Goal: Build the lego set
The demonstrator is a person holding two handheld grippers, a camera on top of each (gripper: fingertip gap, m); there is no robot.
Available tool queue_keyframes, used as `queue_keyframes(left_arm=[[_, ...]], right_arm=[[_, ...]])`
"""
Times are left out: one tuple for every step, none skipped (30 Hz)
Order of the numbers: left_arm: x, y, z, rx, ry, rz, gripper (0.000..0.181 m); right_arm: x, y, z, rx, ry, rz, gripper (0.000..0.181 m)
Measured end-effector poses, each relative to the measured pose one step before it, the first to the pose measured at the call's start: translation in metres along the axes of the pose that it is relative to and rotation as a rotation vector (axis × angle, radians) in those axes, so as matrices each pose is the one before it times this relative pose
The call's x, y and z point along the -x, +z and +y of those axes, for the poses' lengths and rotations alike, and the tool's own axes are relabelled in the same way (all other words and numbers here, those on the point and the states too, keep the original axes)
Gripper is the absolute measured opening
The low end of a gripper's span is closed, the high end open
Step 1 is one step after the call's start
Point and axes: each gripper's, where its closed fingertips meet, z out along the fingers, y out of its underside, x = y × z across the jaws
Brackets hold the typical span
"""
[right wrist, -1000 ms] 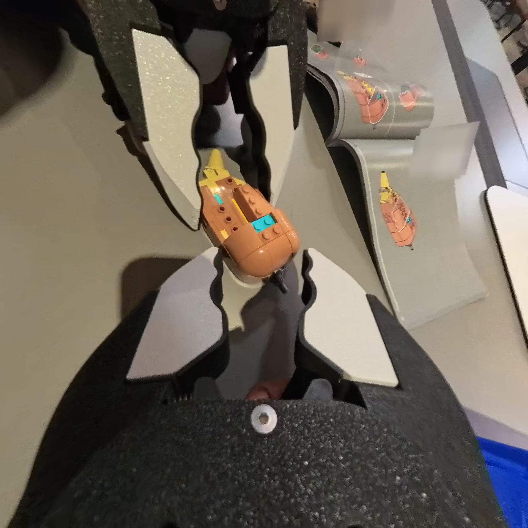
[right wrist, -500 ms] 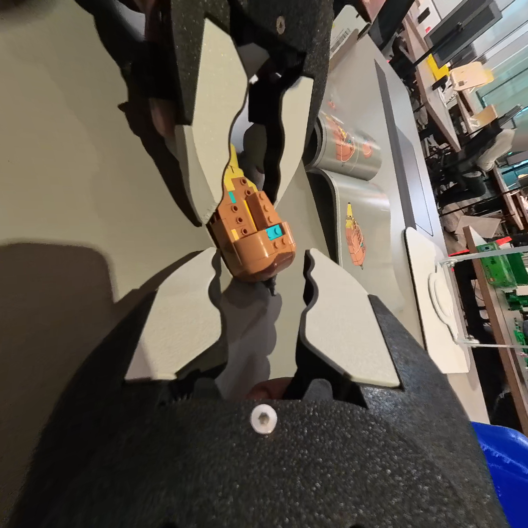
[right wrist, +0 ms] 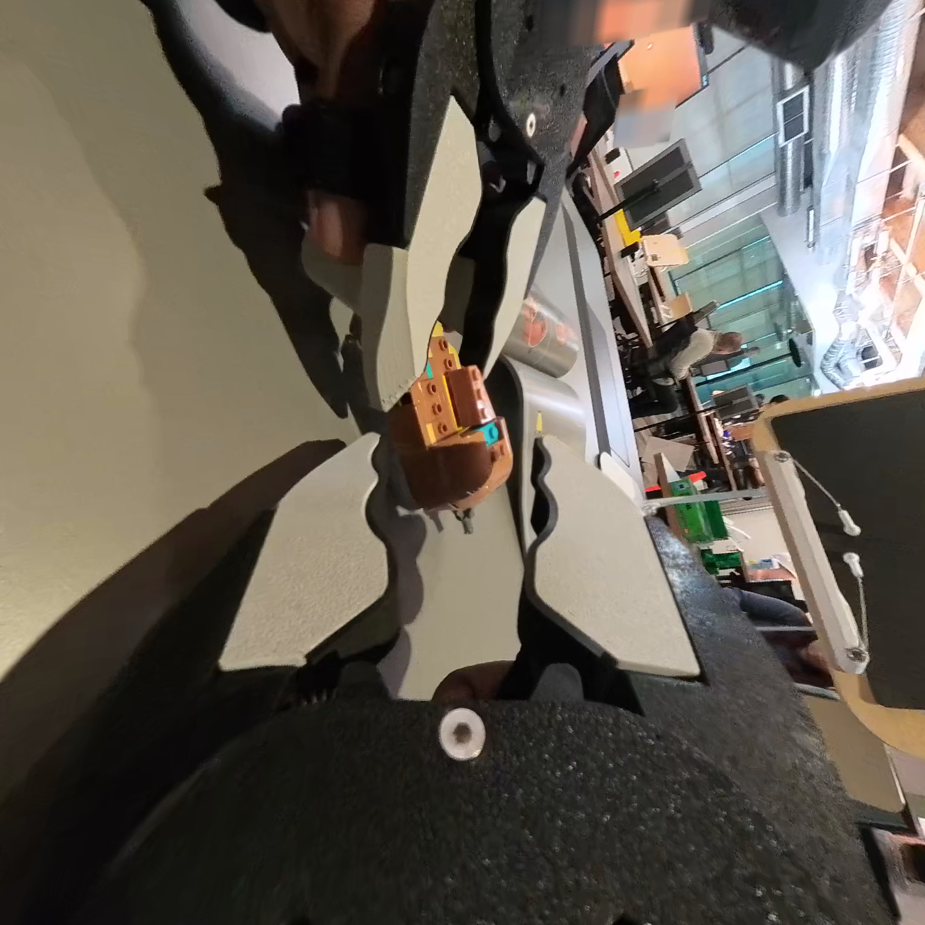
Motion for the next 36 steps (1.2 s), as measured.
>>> queue_keyframes(left_arm=[[0.00071, -0.00090, -0.00108, -0.0051, -0.0028, -0.0056, 0.052], [0.00089, -0.00077, -0.00077, -0.0029, -0.0022, -0.0064, 0.052], [0.00058, -0.00064, -0.00060, -0.0027, -0.0022, -0.0055, 0.052], [0.00039, -0.00060, -0.00069, -0.0034, -0.0023, -0.0033, 0.052], [0.00026, -0.00063, -0.00062, -0.0029, -0.0031, -0.0027, 0.052], [0.00037, -0.00052, -0.00053, -0.0023, -0.0024, -0.0038, 0.052], [0.00035, -0.00067, -0.00042, -0.0023, -0.0011, -0.0039, 0.052], [0.00041, -0.00069, -0.00059, -0.0030, -0.0012, -0.0036, 0.052], [0.00040, -0.00076, -0.00067, -0.0030, -0.0014, -0.0029, 0.052], [0.00028, -0.00063, -0.00061, -0.0027, -0.0013, -0.0025, 0.052], [0.00019, -0.00057, -0.00034, -0.0018, -0.0013, -0.0026, 0.052], [0.00020, -0.00039, -0.00030, -0.0012, -0.0009, -0.0023, 0.052], [0.00032, -0.00036, -0.00017, -0.0008, -0.0005, -0.0037, 0.052], [0.00088, -0.00043, 0.00012, 0.0008, 0.0008, -0.0058, 0.052], [0.00057, -0.00044, -0.00013, -0.0011, -0.0014, -0.0031, 0.052], [0.00041, -0.00043, 0.00003, -0.0005, -0.0021, -0.0015, 0.052], [0.00026, -0.00028, -0.00014, -0.0012, -0.0009, -0.0020, 0.052], [0.00015, -0.00035, -0.00029, -0.0022, 0.0001, -0.0013, 0.052], [0.00011, -0.00037, -0.00052, -0.0022, 0.0010, -0.0020, 0.052], [0.00042, -0.00039, -0.00087, -0.0052, 0.0003, -0.0033, 0.052], [0.00021, -0.00038, -0.00079, -0.0042, -0.0004, -0.0013, 0.051], [0.00026, -0.00032, -0.00055, -0.0035, -0.0012, -0.0014, 0.051], [0.00032, -0.00015, -0.00039, -0.0031, -0.0011, -0.0016, 0.051], [0.00024, -0.00024, -0.00059, -0.0049, -0.0019, -0.0016, 0.050], [-0.00022, 0.00016, -0.00004, -0.0021, -0.0044, 0.0031, 0.050], [-0.00047, 0.00066, 0.00023, -0.0019, -0.0062, 0.0049, 0.050], [-0.00057, 0.00096, 0.00077, -0.0015, -0.0073, 0.0060, 0.050], [-0.00072, 0.00177, 0.00207, 0.0065, -0.0074, 0.0078, 0.050], [-0.00039, 0.00245, 0.00381, 0.0160, -0.0030, 0.0055, 0.050], [-0.00013, 0.00245, 0.00442, 0.0209, 0.0027, 0.0017, 0.049], [0.00009, 0.00169, 0.00283, 0.0109, 0.0047, -0.0013, 0.049], [-0.00068, 0.00081, 0.00127, 0.0048, 0.0032, 0.0037, 0.049], [-0.00096, 0.00041, 0.00054, 0.0046, 0.0026, 0.0070, 0.049], [-0.00027, -0.00006, 0.00008, 0.0022, 0.0001, 0.0022, 0.049], [-0.00007, -0.00014, -0.00009, 0.0010, -0.0022, 0.0017, 0.049], [-0.00011, 0.00020, 0.00068, 0.0051, -0.0049, 0.0048, 0.049]], right_arm=[[-0.00095, 0.00063, -0.00111, 0.0007, -0.0086, 0.0113, 0.056], [-0.00107, 0.00080, -0.00111, 0.0025, -0.0118, 0.0124, 0.056], [-0.00077, 0.00068, -0.00139, 0.0018, -0.0123, 0.0121, 0.056], [-0.00062, 0.00075, -0.00141, 0.0017, -0.0108, 0.0114, 0.055], [-0.00044, 0.00090, -0.00138, 0.0023, -0.0094, 0.0103, 0.055], [-0.00052, 0.00075, -0.00125, 0.0033, -0.0101, 0.0114, 0.055], [-0.00043, 0.00086, -0.00078, 0.0058, -0.0111, 0.0105, 0.055], [-0.00027, 0.00091, -0.00027, 0.0085, -0.0107, 0.0089, 0.056], [-0.00044, 0.00089, -0.00016, 0.0076, -0.0091, 0.0094, 0.056], [-0.00034, 0.00078, -0.00042, 0.0056, -0.0067, 0.0077, 0.056], [-0.00061, 0.00055, -0.00070, 0.0038, -0.0044, 0.0085, 0.056], [-0.00067, 0.00043, -0.00085, 0.0028, -0.0041, 0.0078, 0.056], [-0.00045, 0.00047, -0.00045, 0.0047, -0.0048, 0.0056, 0.056], [-0.00024, 0.00051, -0.00013, 0.0050, -0.0038, 0.0051, 0.056], [-0.00020, 0.00033, -0.00023, 0.0025, -0.0016, 0.0042, 0.056], [-0.00002, 0.00028, -0.00025, 0.0016, -0.0005, 0.0016, 0.056], [0.00007, 0.00008, -0.00025, 0.0001, -0.0001, 0.0001, 0.056], [0.00015, -0.00005, -0.00048, -0.0015, -0.0017, 0.0001, 0.055], [0.00062, -0.00023, -0.00060, -0.0029, -0.0028, -0.0029, 0.055], [0.00111, -0.00013, -0.00083, -0.0040, -0.0011, -0.0055, 0.056], [0.00098, -0.00004, -0.00063, -0.0014, -0.0024, -0.0026, 0.056], [0.00084, 0.00024, -0.00029, 0.0019, -0.0065, -0.0003, 0.056], [0.00075, 0.00040, -0.00018, 0.0036, -0.0080, 0.0002, 0.056], [0.00124, 0.00068, -0.00018, 0.0038, -0.0056, -0.0028, 0.056], [0.00127, 0.00082, 0.00018, 0.0049, -0.0036, -0.0033, 0.056], [0.00108, 0.00073, 0.00020, 0.0057, -0.0046, -0.0012, 0.056], [0.00106, 0.00070, 0.00051, 0.0054, -0.0067, -0.0015, 0.056], [0.00157, 0.00072, 0.00081, 0.0060, -0.0063, -0.0053, 0.056], [0.00201, 0.00074, 0.00128, 0.0071, -0.0021, -0.0094, 0.056], [0.00194, 0.00063, 0.00150, 0.0074, 0.0042, -0.0110, 0.056], [0.00104, 0.00046, 0.00136, 0.0047, 0.0107, -0.0090, 0.055], [0.00068, 0.00024, 0.00118, 0.0044, 0.0149, -0.0109, 0.056], [0.00105, 0.00046, 0.00172, 0.0073, 0.0160, -0.0143, 0.056], [0.00085, 0.00025, 0.00101, 0.0053, 0.0152, -0.0128, 0.055], [0.00052, 0.00024, 0.00013, 0.0030, 0.0106, -0.0095, 0.053], [0.00067, 0.00027, 0.00012, 0.0065, 0.0039, -0.0072, 0.053]])
